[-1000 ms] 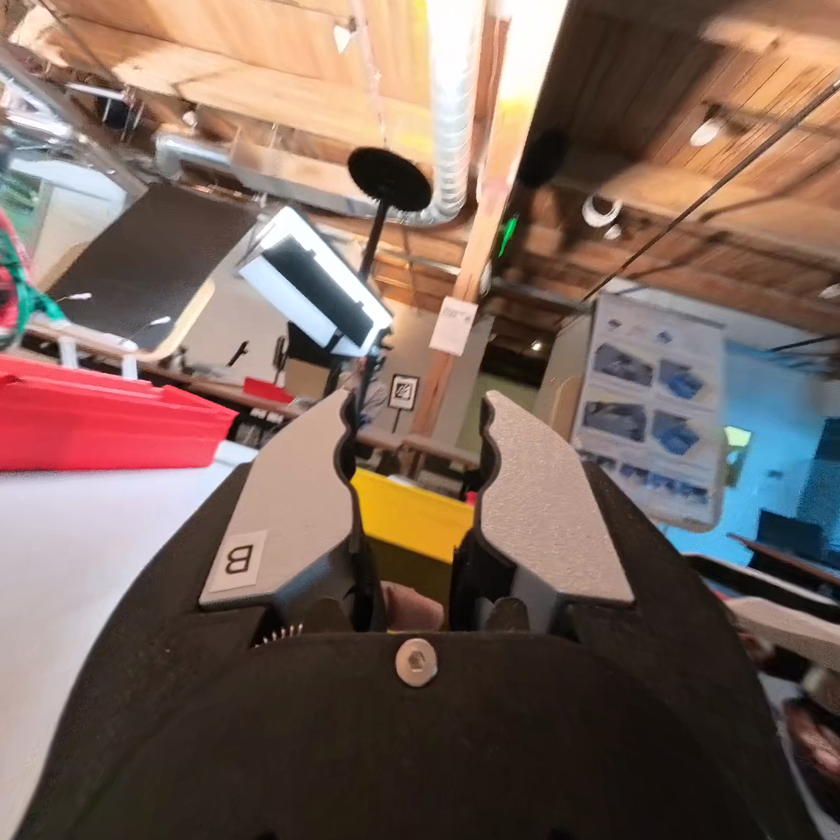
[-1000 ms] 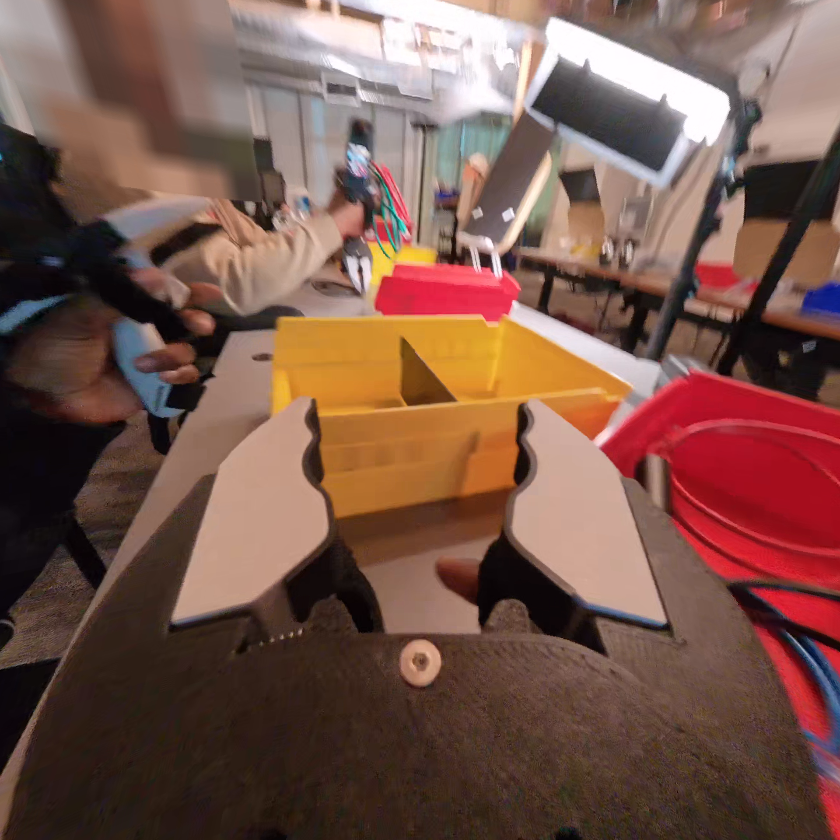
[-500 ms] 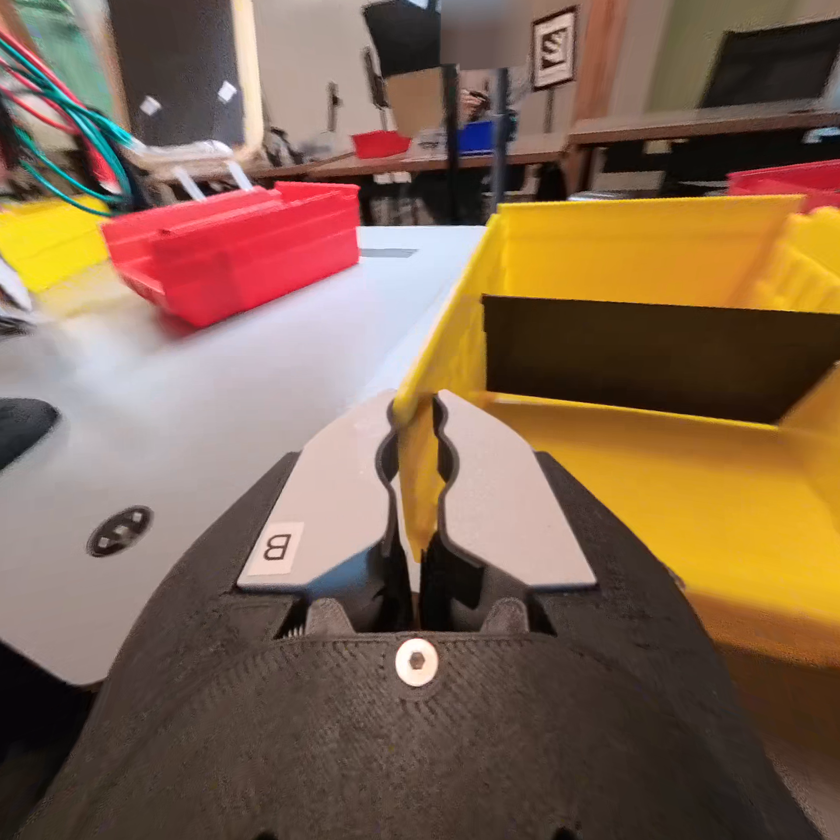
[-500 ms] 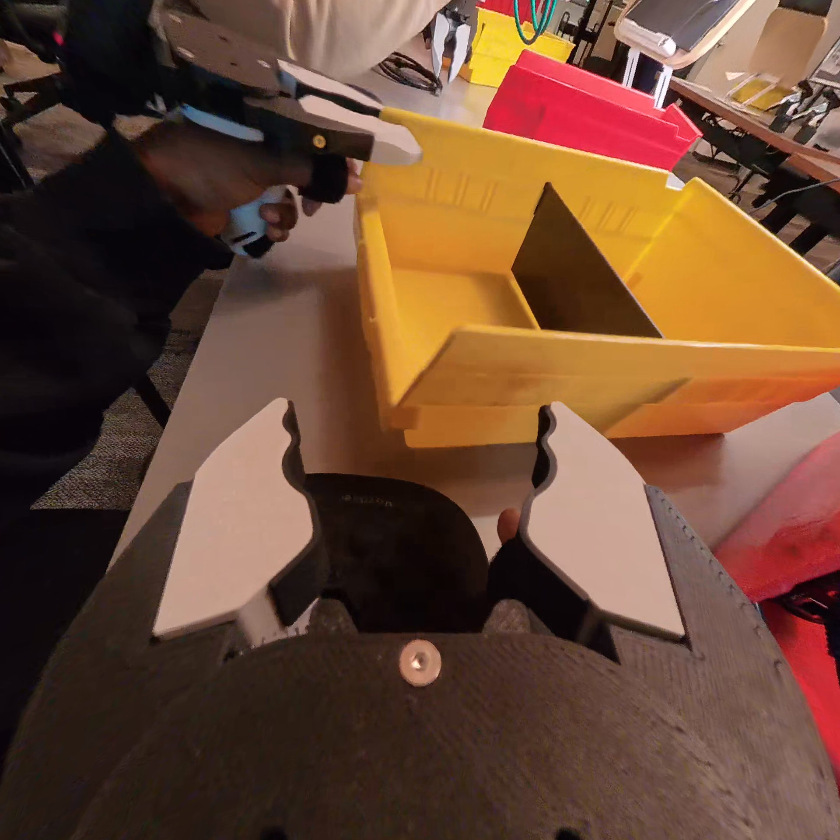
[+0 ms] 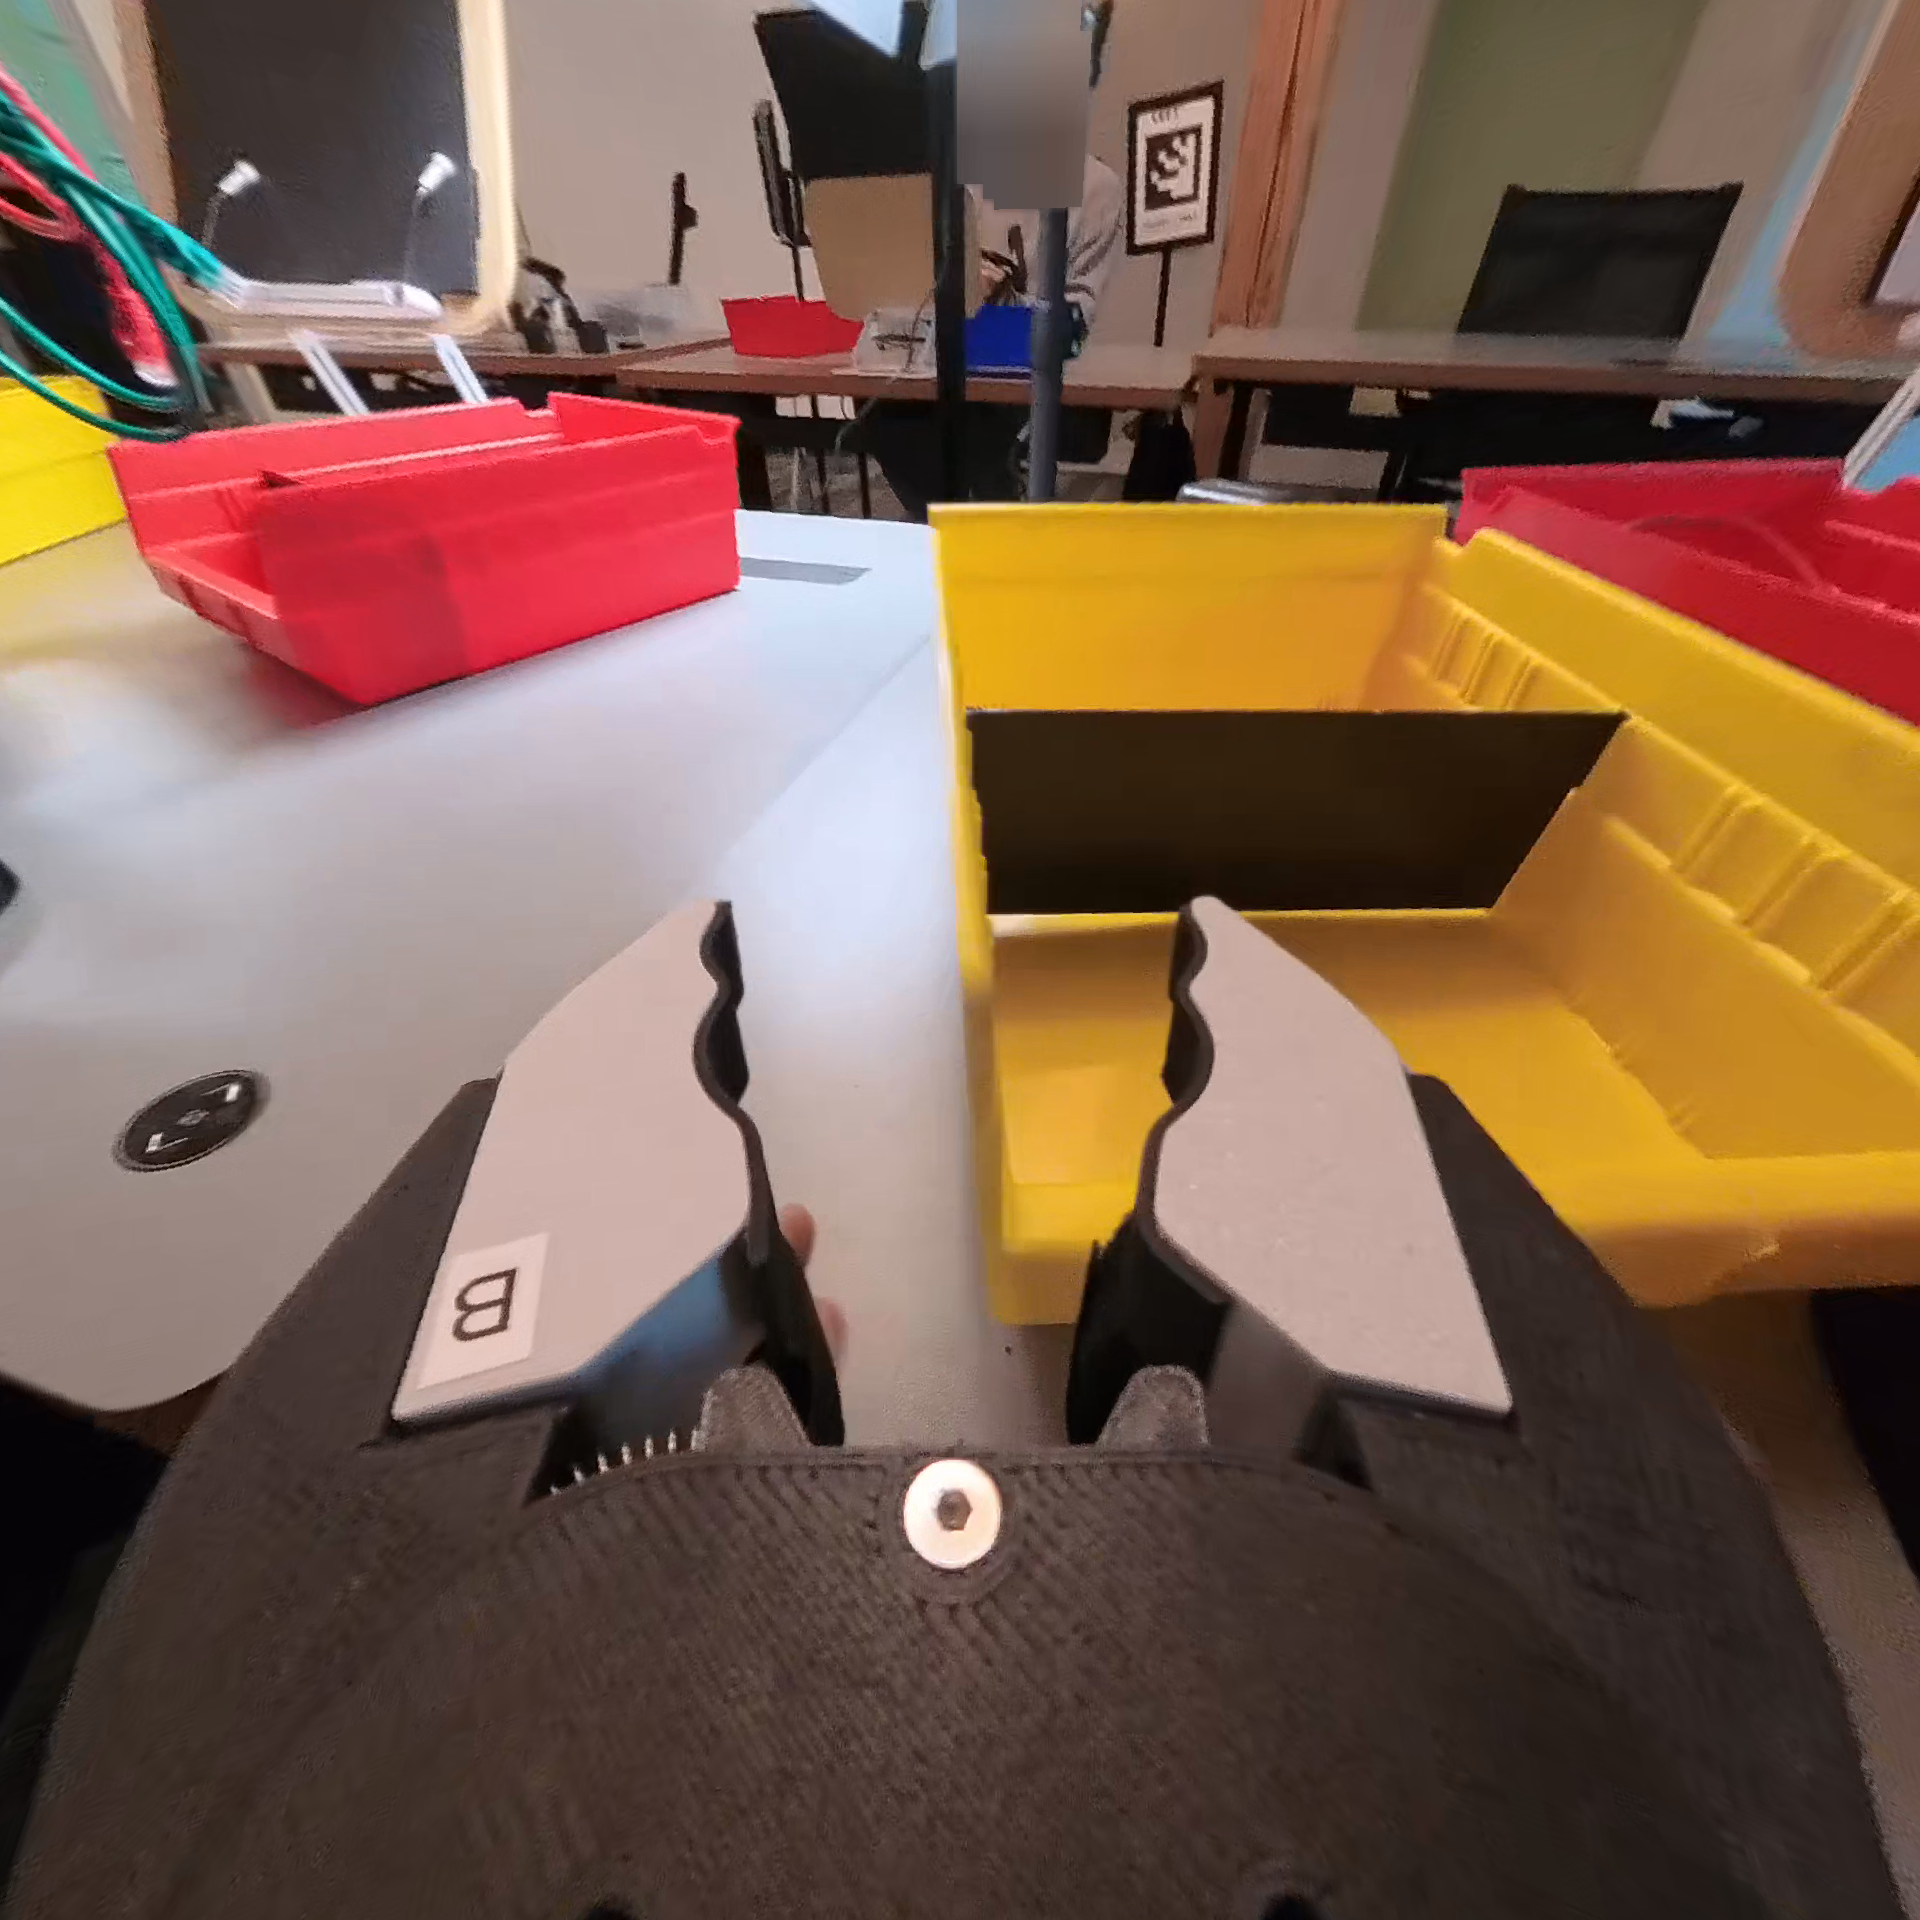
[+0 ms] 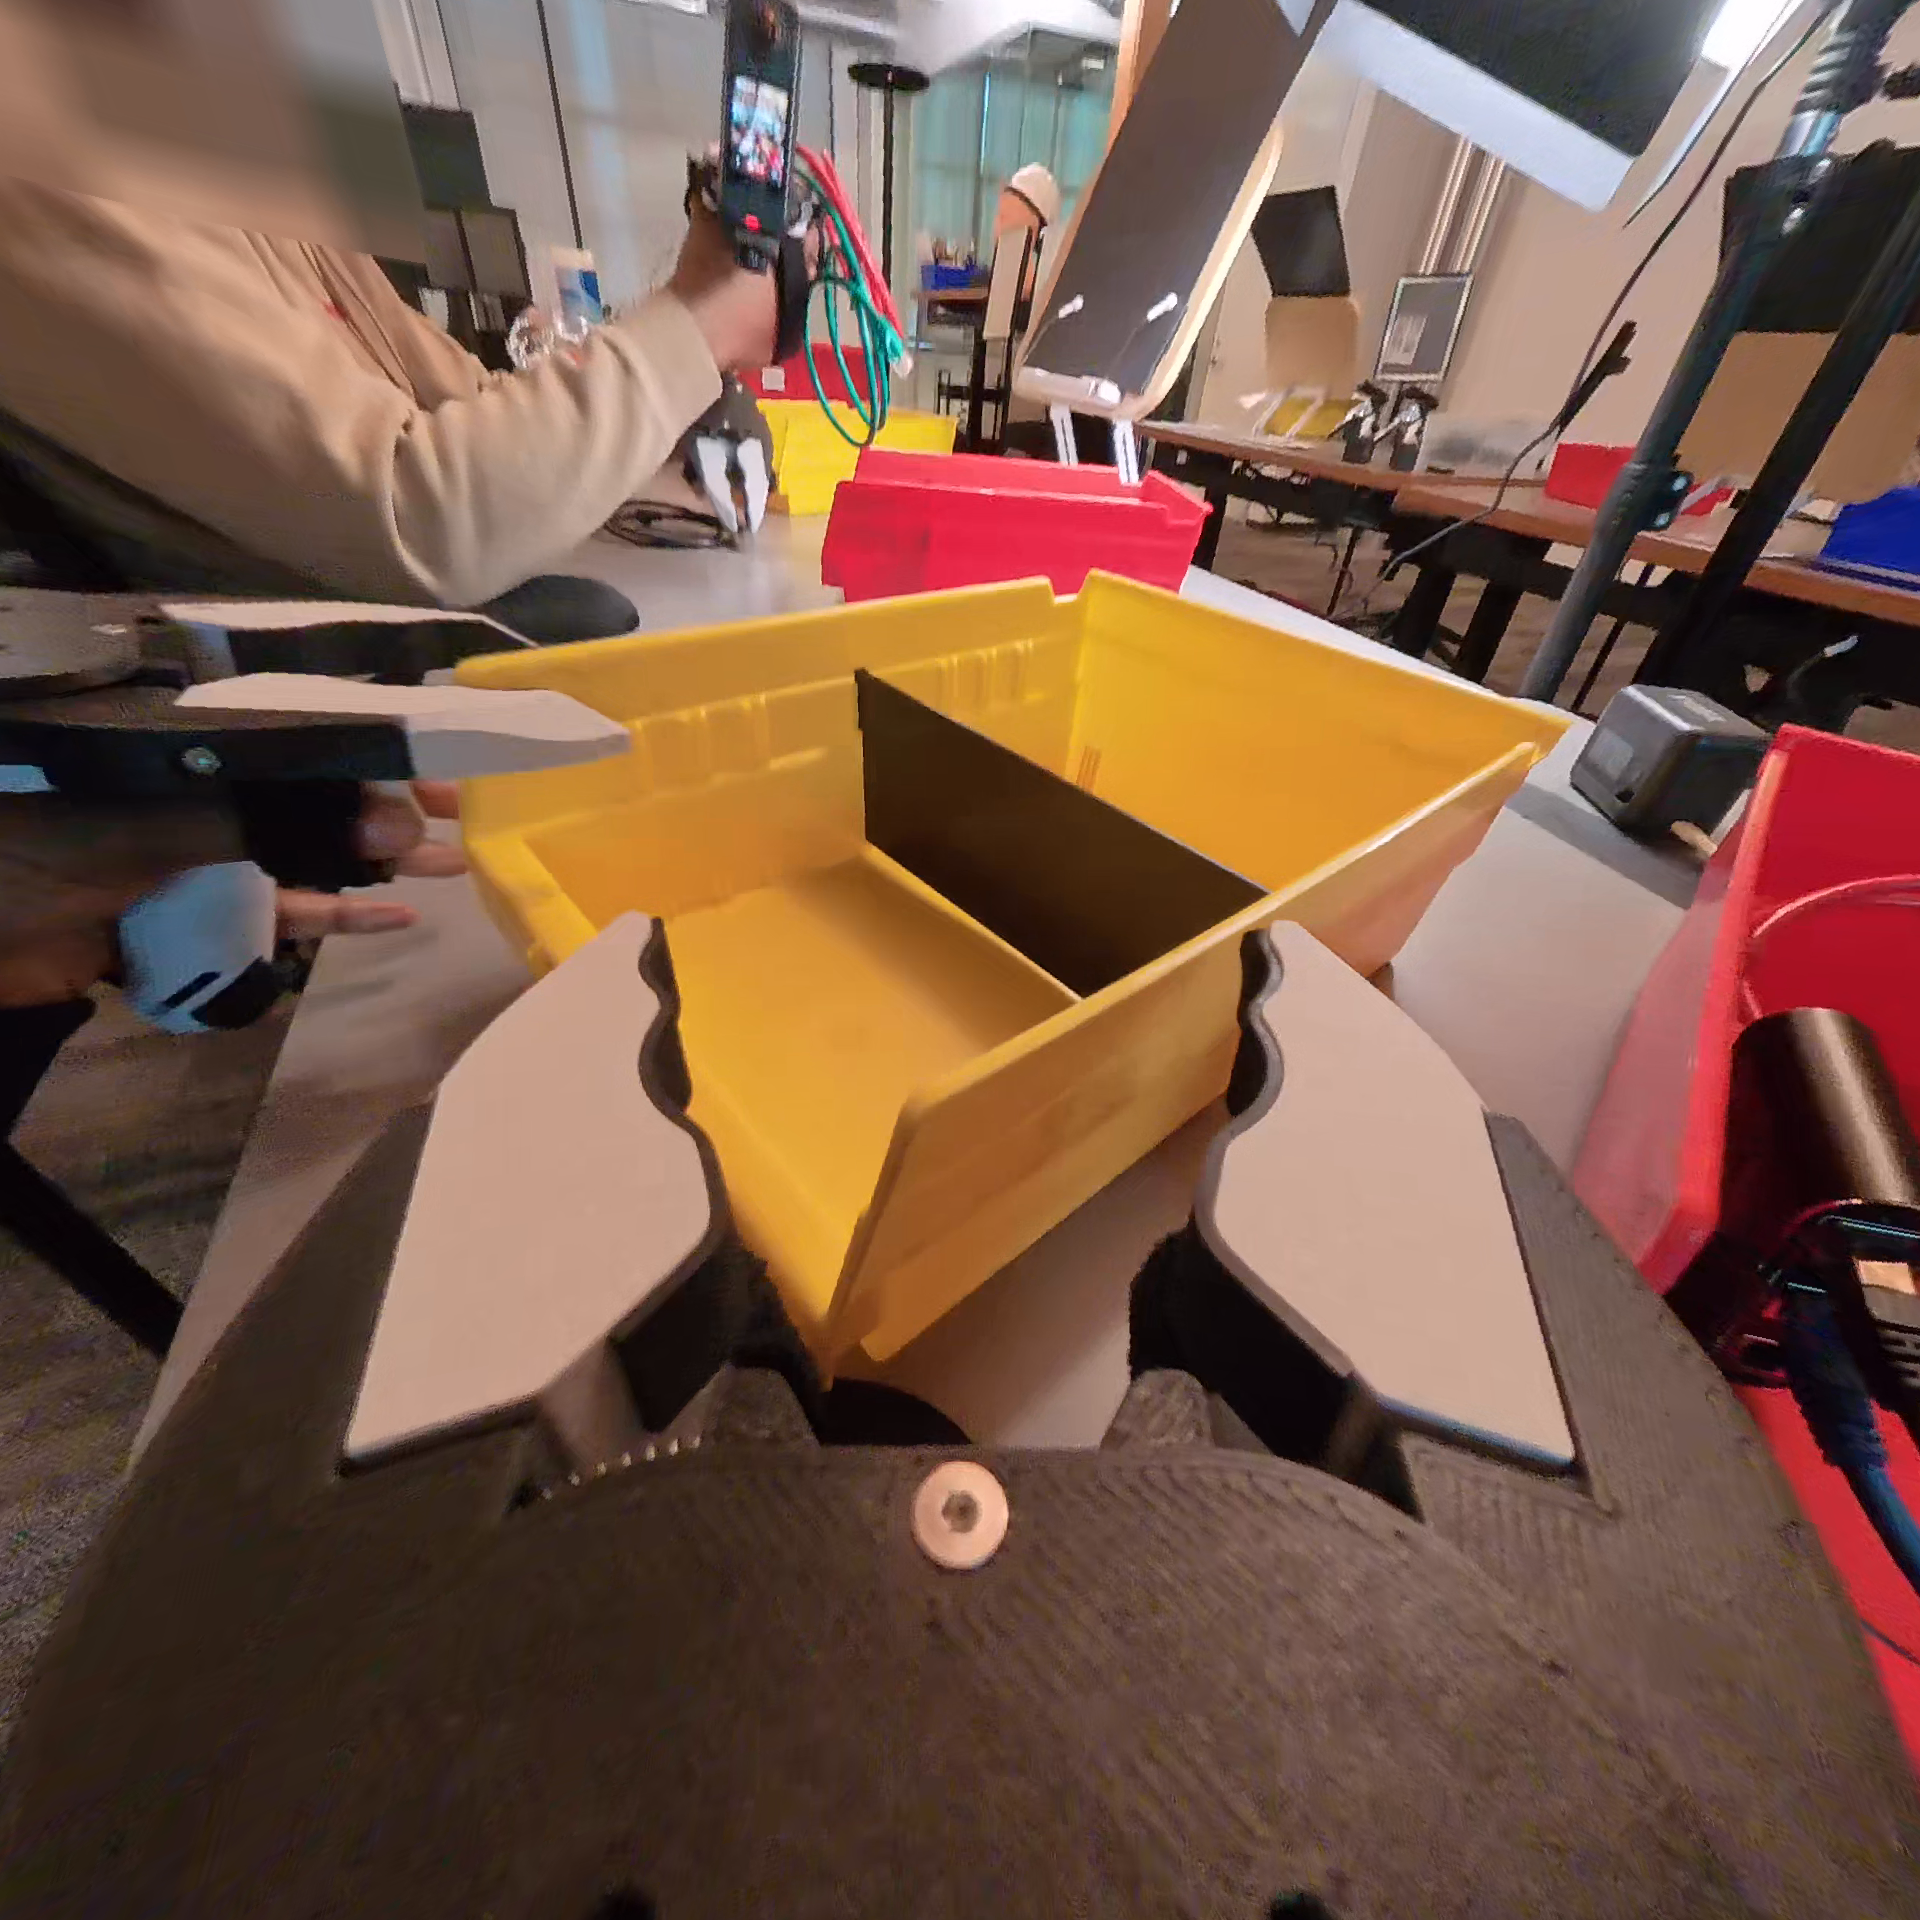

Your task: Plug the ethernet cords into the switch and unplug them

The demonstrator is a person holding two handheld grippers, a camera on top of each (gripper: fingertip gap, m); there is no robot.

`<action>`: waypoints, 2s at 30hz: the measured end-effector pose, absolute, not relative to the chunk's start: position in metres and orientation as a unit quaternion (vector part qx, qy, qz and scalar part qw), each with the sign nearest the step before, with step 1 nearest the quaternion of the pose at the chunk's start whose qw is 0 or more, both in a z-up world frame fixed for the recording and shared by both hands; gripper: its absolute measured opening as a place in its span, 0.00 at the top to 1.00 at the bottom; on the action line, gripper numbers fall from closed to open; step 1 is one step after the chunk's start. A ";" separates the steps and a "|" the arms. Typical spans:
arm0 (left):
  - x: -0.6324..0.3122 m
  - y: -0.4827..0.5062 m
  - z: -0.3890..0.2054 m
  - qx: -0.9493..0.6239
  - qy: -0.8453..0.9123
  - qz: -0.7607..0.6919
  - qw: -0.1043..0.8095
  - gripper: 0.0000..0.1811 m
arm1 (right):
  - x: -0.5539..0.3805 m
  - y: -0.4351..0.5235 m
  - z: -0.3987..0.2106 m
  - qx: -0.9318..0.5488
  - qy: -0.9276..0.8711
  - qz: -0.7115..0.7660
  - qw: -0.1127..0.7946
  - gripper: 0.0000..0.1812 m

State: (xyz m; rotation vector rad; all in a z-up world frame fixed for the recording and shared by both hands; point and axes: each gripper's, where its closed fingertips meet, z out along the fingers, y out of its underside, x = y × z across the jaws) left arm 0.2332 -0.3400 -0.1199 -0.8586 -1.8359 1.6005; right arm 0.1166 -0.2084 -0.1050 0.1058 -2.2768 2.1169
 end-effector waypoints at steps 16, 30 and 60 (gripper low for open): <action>0.228 -0.321 -0.140 -0.381 -0.705 0.525 0.288 0.94 | 0.102 -0.221 -0.127 -0.011 -0.779 0.626 0.026 0.59; 0.225 -0.343 -0.144 -0.363 -0.696 0.582 0.213 0.89 | 0.102 -0.229 -0.159 -0.030 -0.844 0.535 -0.021 0.68; 0.031 -0.050 0.053 -0.434 -0.364 0.680 0.466 0.93 | -0.056 0.102 0.009 -0.150 -0.693 0.606 0.361 0.83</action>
